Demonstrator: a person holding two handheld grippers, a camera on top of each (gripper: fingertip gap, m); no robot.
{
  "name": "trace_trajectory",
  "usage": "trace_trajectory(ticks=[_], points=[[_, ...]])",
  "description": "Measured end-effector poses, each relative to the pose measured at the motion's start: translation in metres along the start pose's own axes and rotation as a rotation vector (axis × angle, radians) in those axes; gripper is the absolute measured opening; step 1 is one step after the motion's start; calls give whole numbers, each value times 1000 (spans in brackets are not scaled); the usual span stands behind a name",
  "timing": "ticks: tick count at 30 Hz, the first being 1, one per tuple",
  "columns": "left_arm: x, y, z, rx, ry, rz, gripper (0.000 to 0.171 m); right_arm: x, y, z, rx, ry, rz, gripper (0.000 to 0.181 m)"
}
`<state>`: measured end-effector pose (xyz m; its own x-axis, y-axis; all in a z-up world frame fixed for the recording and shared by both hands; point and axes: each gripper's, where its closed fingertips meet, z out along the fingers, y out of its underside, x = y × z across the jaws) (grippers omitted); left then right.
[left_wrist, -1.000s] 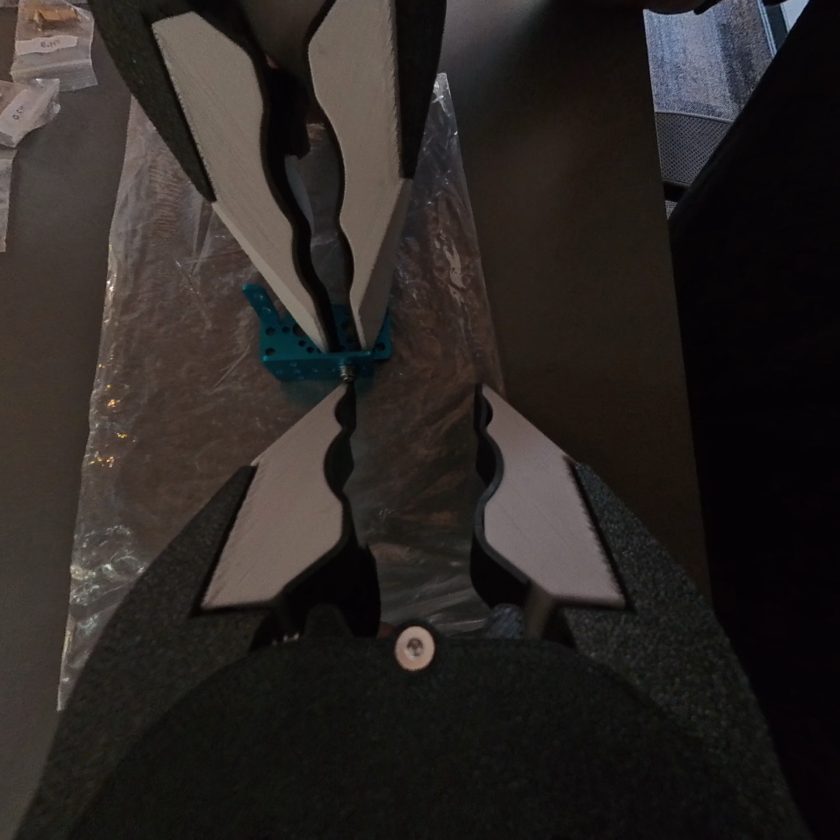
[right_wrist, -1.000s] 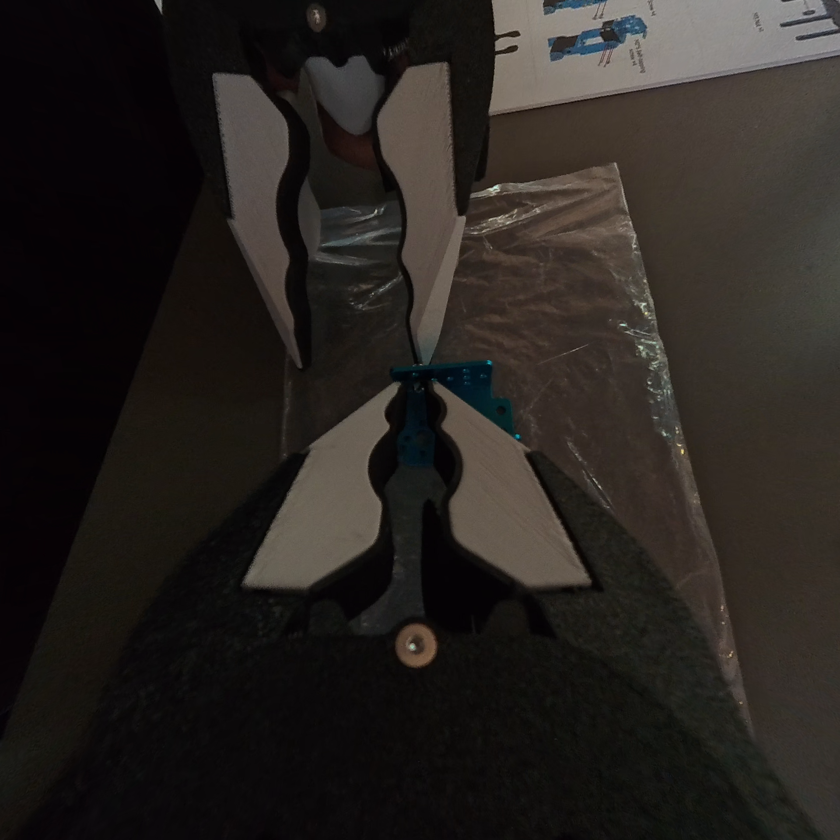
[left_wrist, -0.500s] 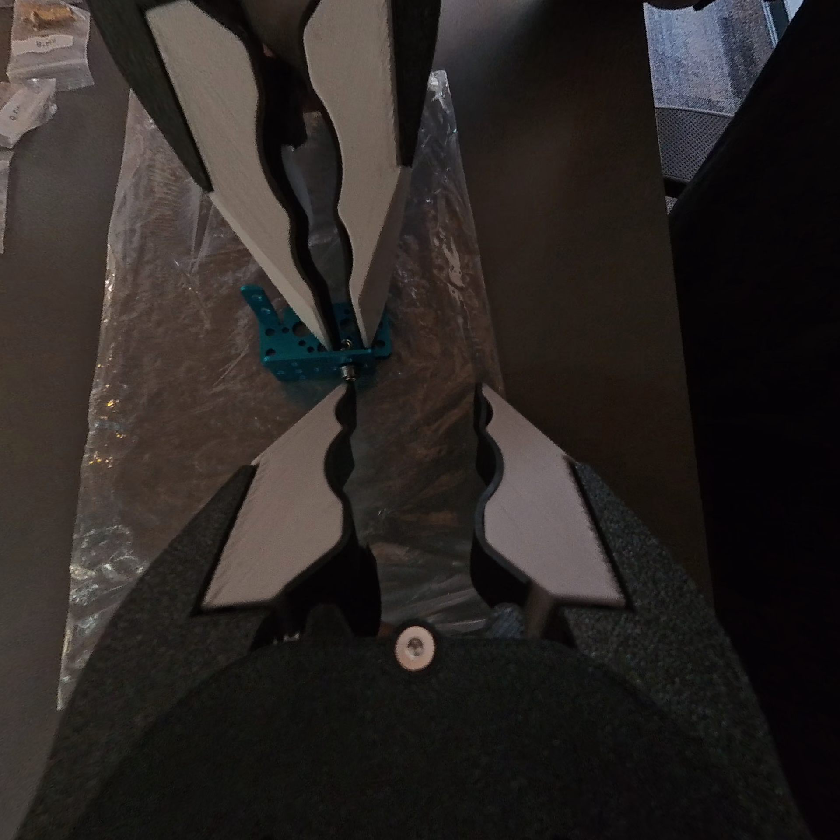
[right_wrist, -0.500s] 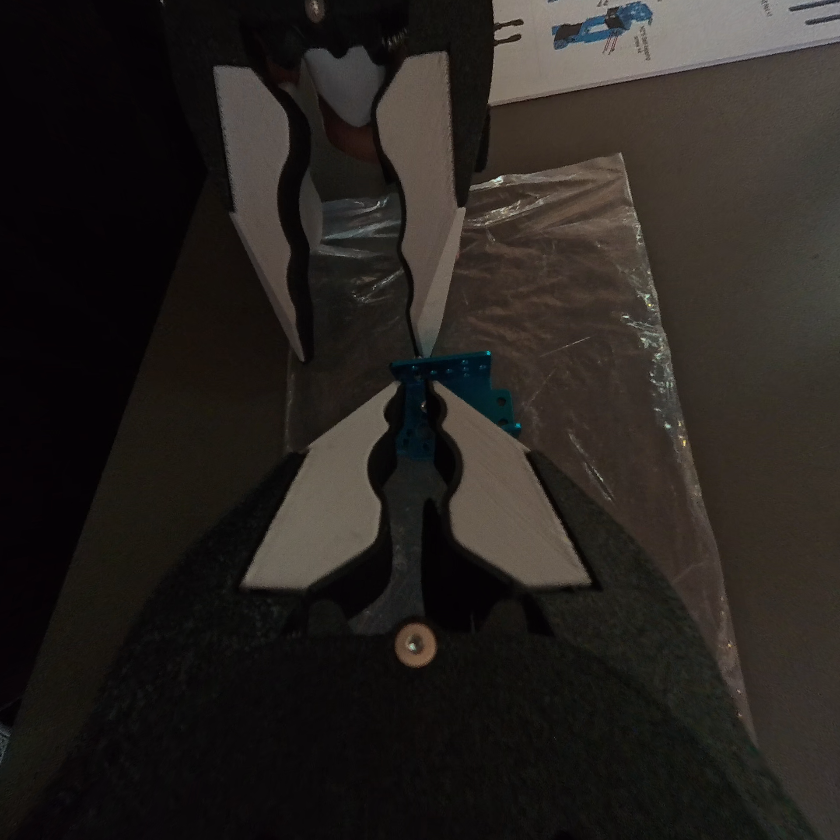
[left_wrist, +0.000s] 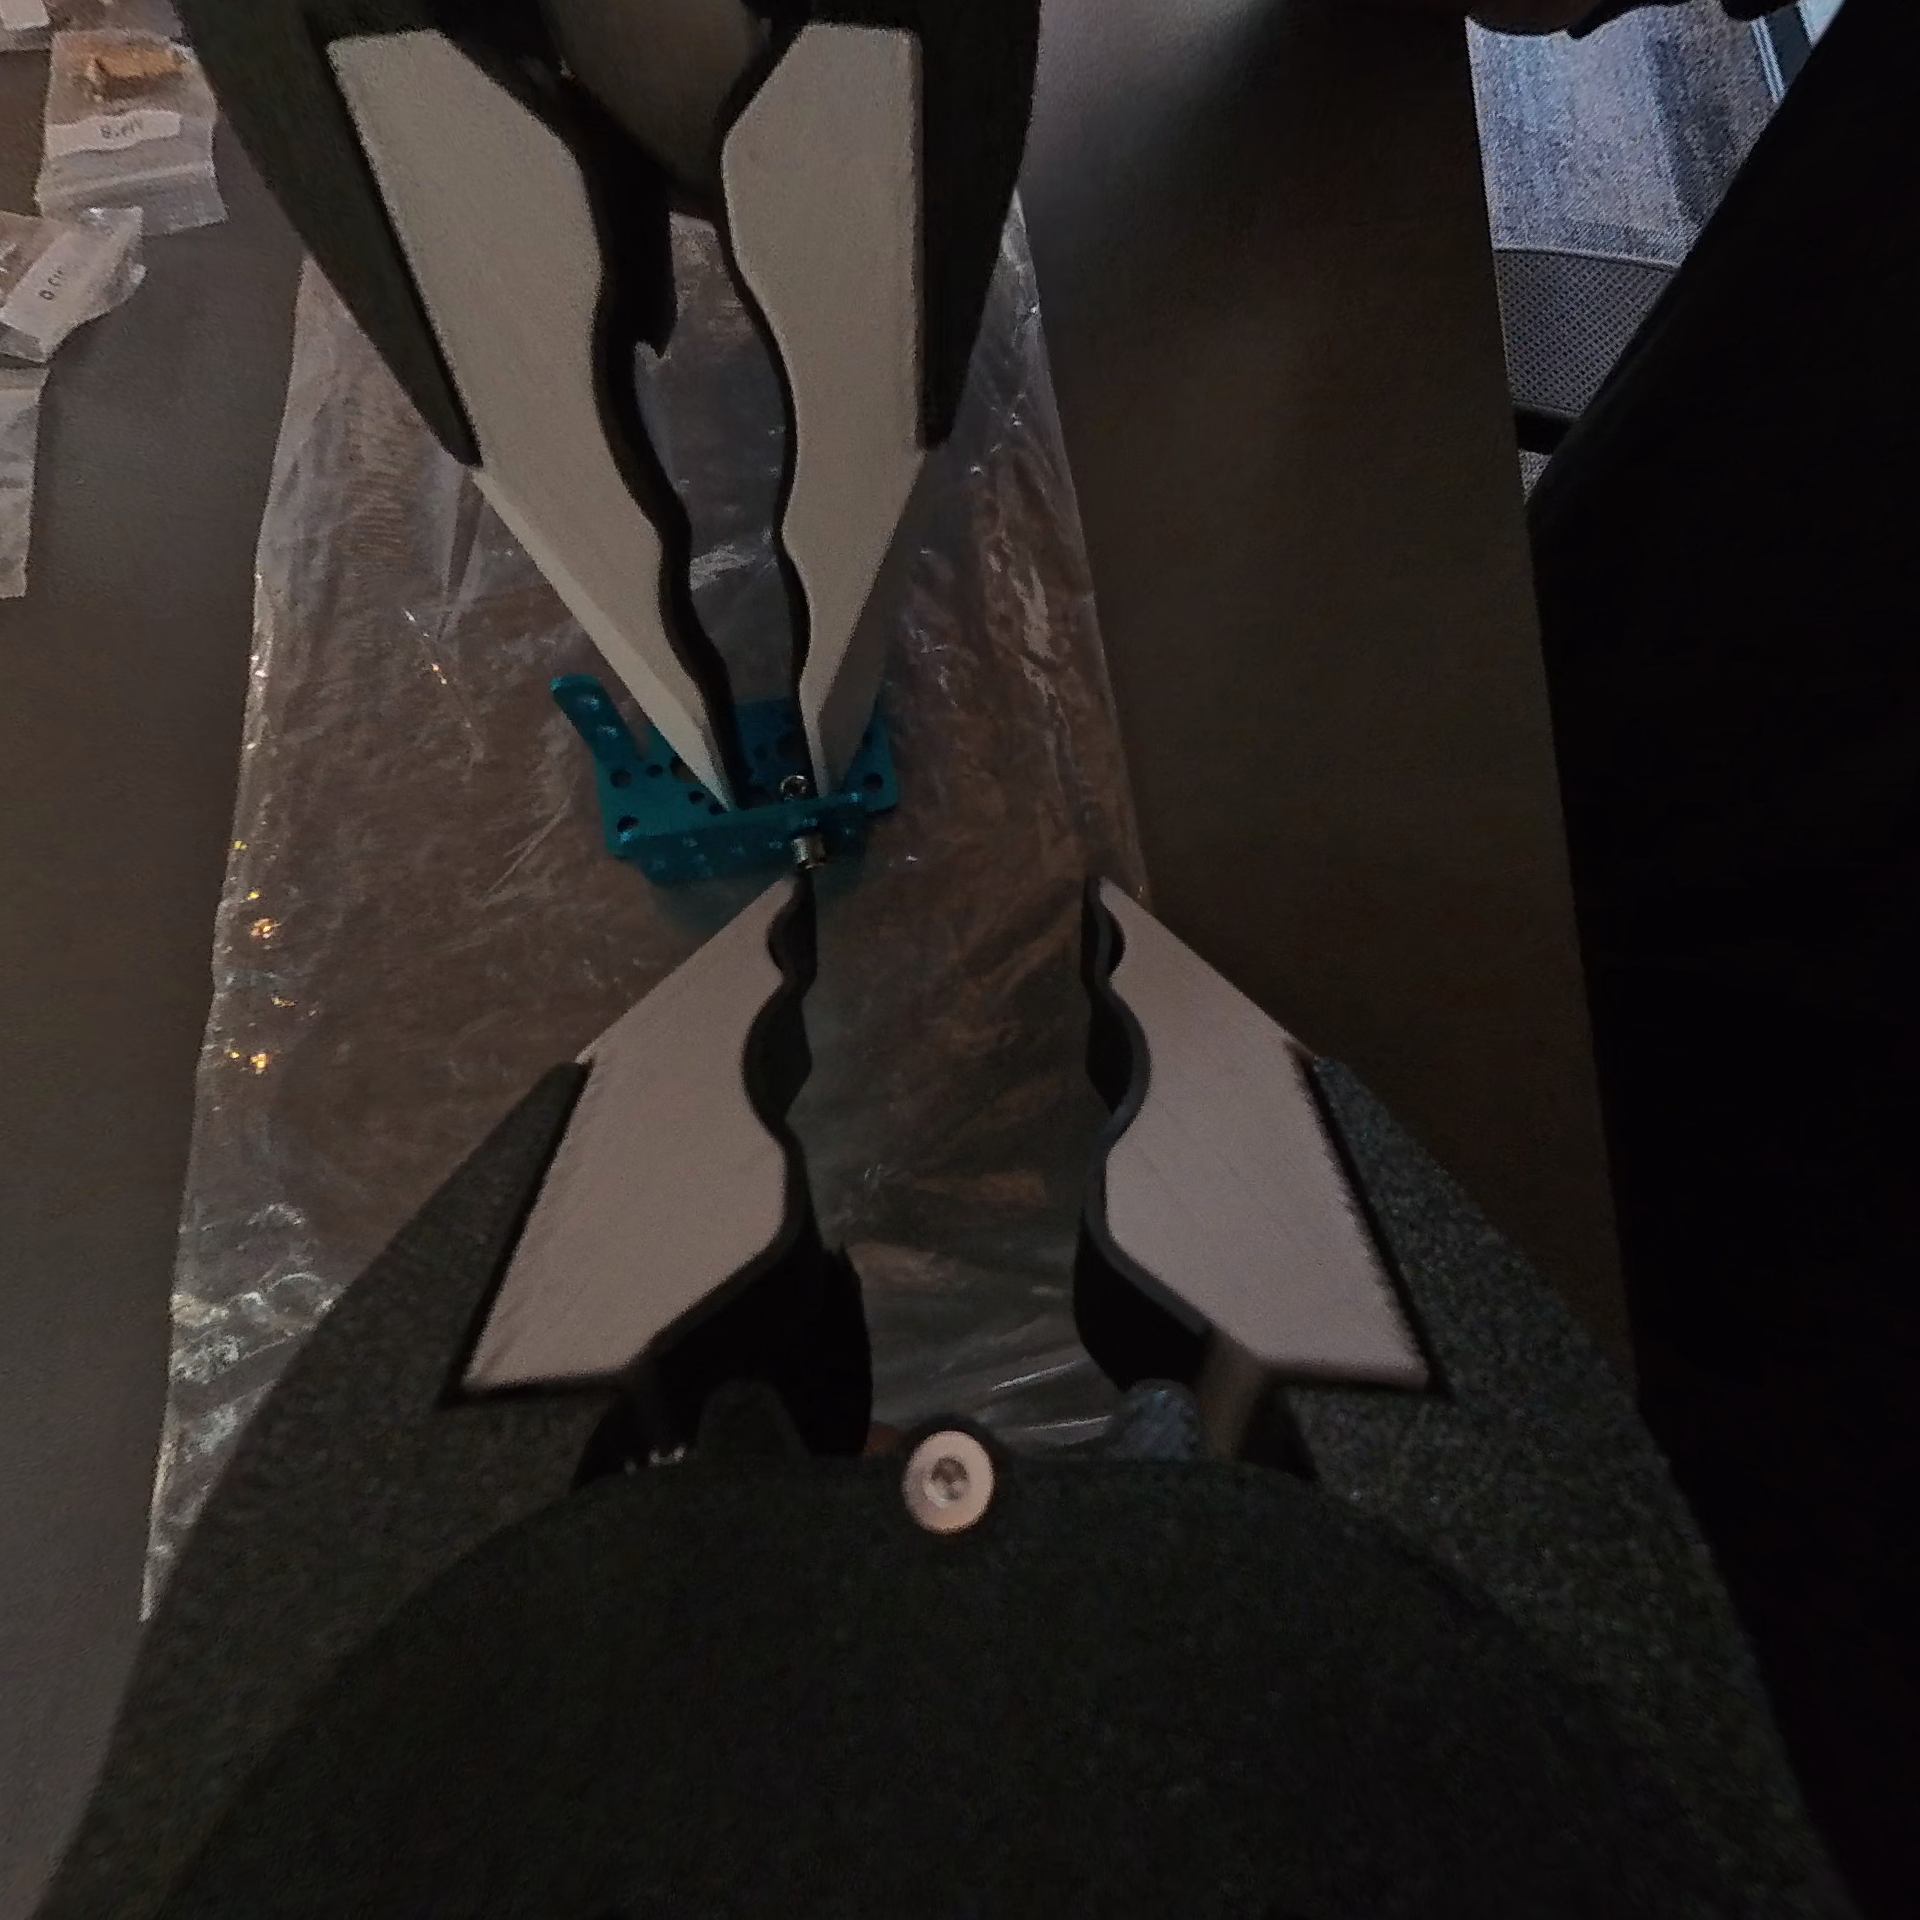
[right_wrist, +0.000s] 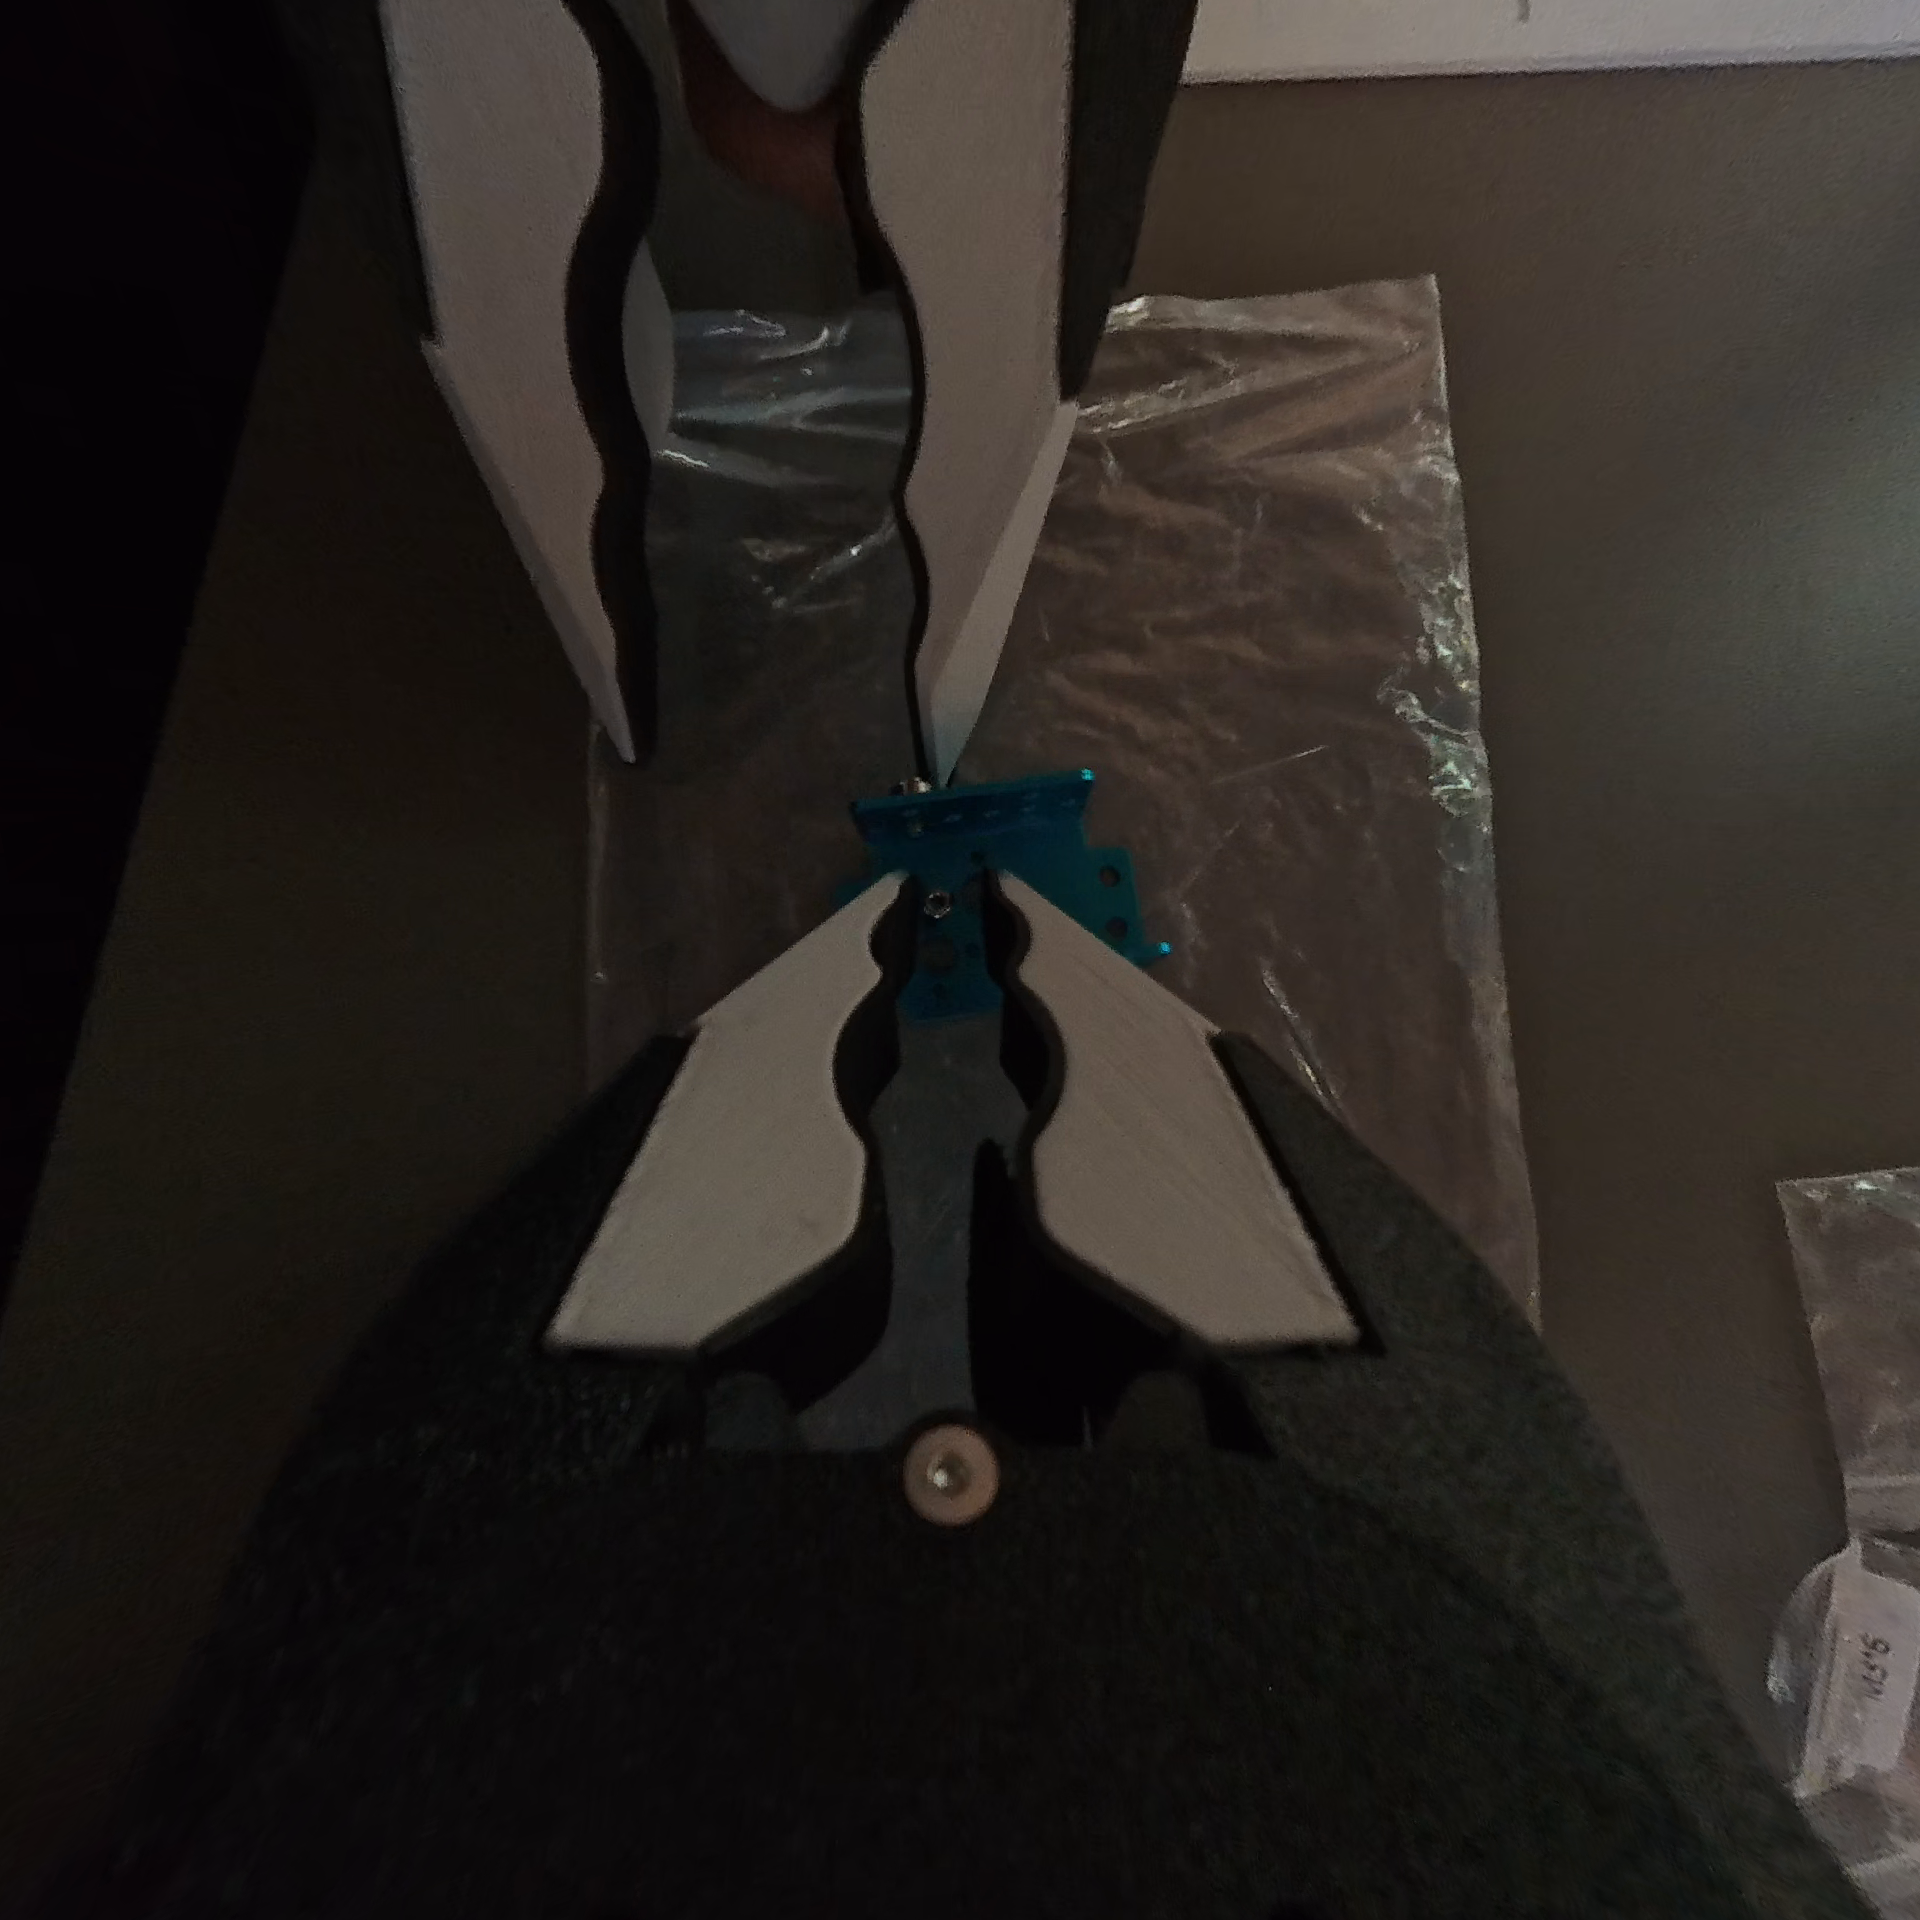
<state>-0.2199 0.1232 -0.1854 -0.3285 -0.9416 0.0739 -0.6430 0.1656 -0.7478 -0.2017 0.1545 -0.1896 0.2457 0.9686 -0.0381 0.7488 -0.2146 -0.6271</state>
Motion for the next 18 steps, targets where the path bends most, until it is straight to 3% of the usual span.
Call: trace_trajectory(ticks=[18], points=[[2,-1,1,3,-4,11,51,-1,5,-4,-90,3,-8,10]])
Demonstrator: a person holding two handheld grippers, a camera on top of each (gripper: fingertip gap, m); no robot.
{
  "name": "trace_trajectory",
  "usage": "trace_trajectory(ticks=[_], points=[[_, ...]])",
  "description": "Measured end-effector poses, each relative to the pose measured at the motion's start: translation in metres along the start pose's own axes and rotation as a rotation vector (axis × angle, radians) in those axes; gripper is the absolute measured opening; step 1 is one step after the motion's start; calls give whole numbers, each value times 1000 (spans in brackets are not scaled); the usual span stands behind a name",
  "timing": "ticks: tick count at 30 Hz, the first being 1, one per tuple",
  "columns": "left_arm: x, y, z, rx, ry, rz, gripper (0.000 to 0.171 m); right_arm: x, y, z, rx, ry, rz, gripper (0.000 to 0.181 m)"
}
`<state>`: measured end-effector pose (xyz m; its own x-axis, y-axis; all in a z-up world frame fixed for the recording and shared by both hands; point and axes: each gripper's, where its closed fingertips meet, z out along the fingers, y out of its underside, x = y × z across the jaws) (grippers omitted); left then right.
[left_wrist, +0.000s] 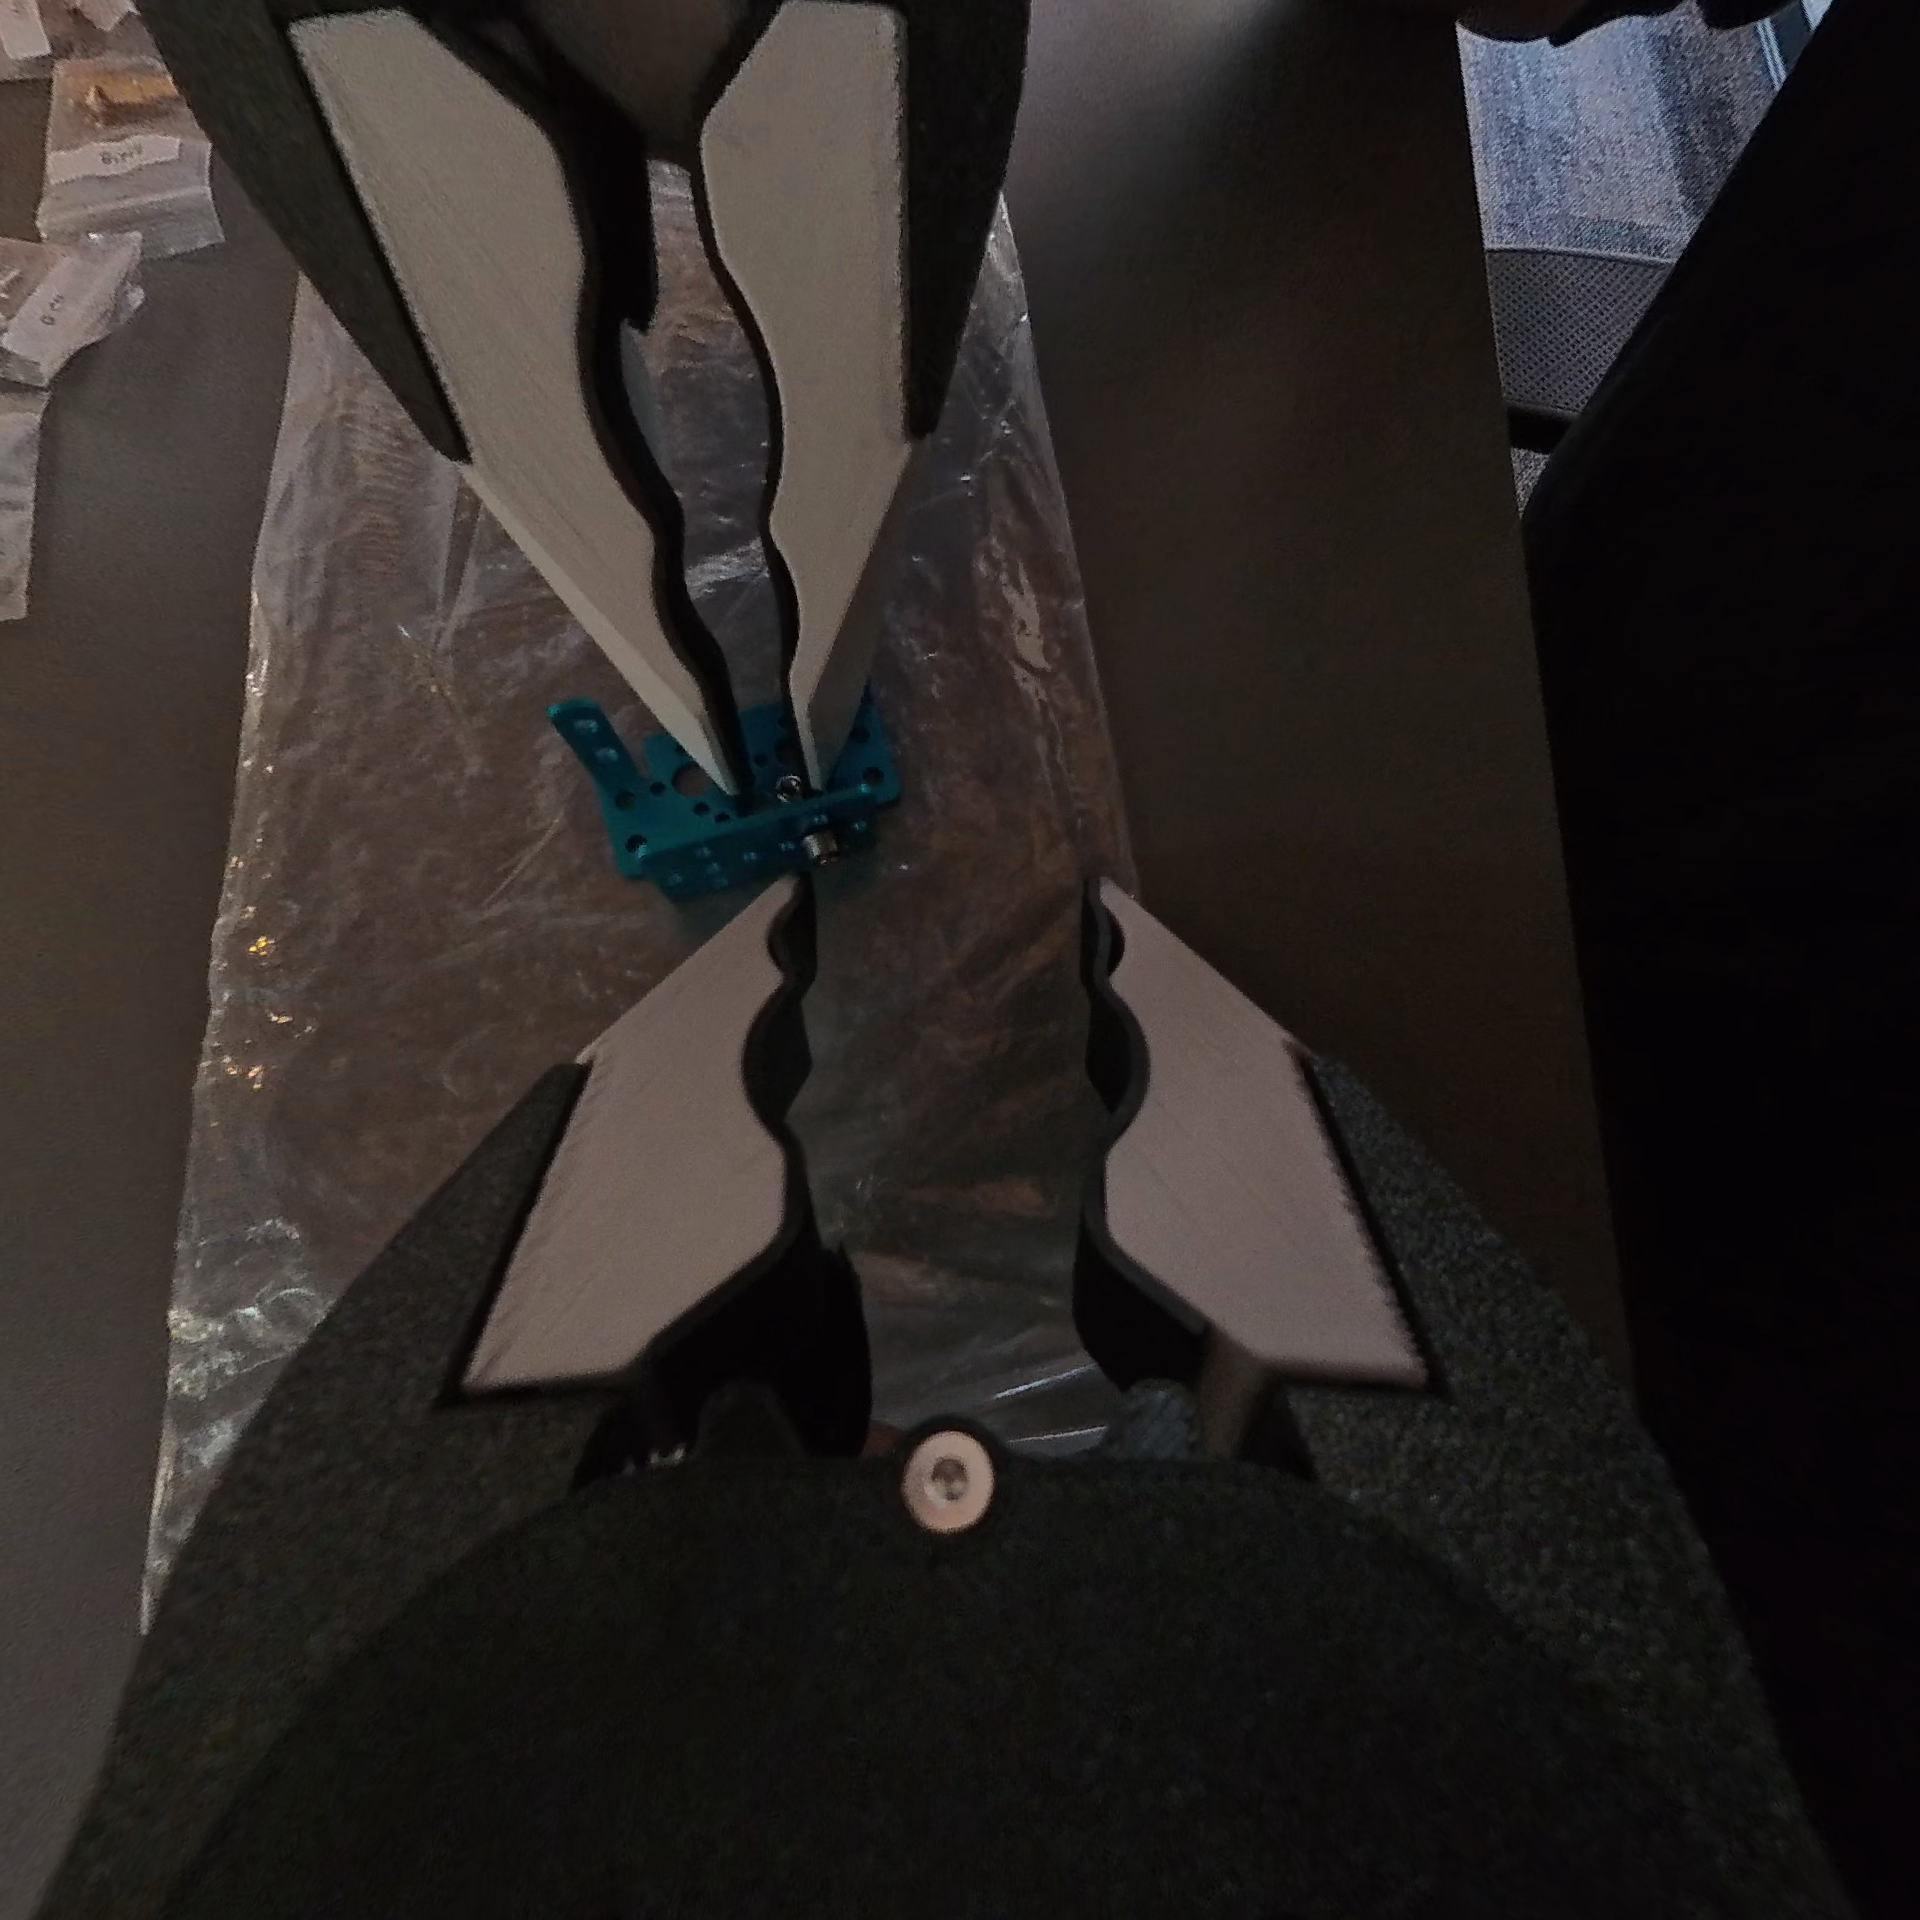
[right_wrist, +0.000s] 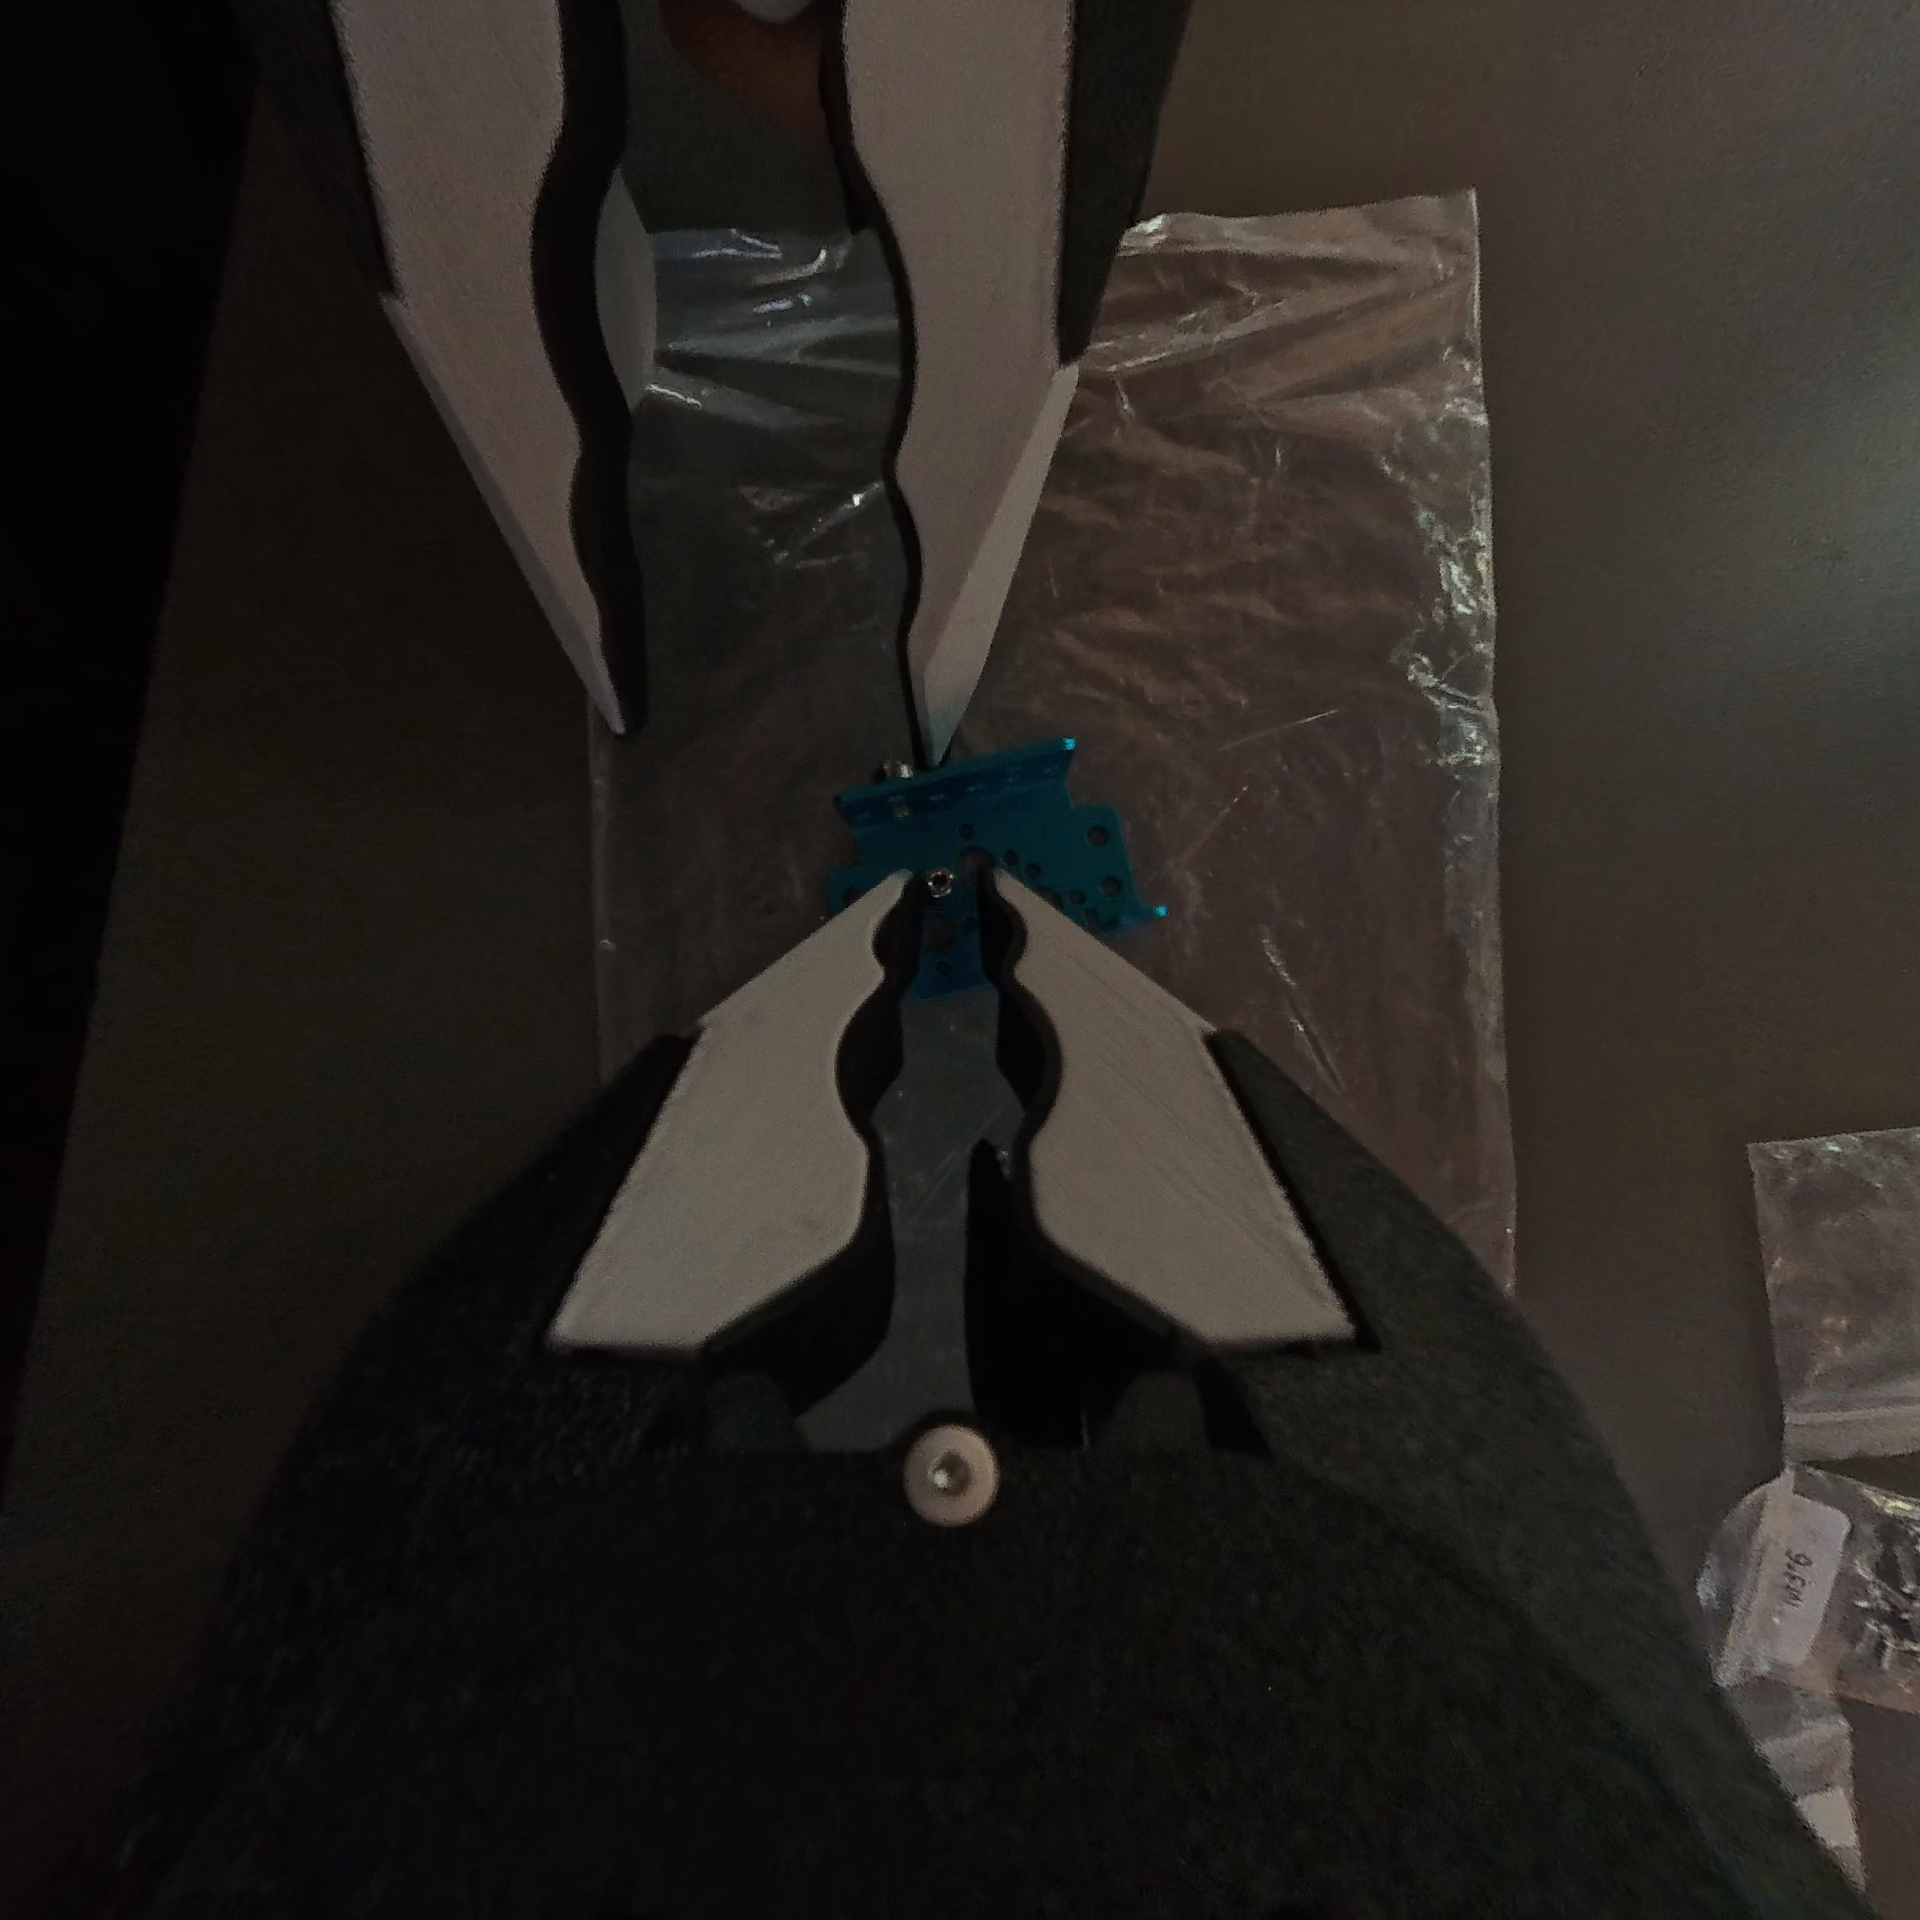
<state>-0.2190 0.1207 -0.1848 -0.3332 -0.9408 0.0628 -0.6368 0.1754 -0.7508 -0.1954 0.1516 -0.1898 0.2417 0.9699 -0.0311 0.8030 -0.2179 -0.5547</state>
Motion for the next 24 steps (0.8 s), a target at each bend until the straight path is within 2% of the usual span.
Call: trace_trajectory(ticks=[14,24], points=[[4,-2,0,5,-4,20,43,-3,0,1,-23,-7,-8,2],[4,-1,0,6,-6,17,44,-4,-6,-7,87,-44,21,0]])
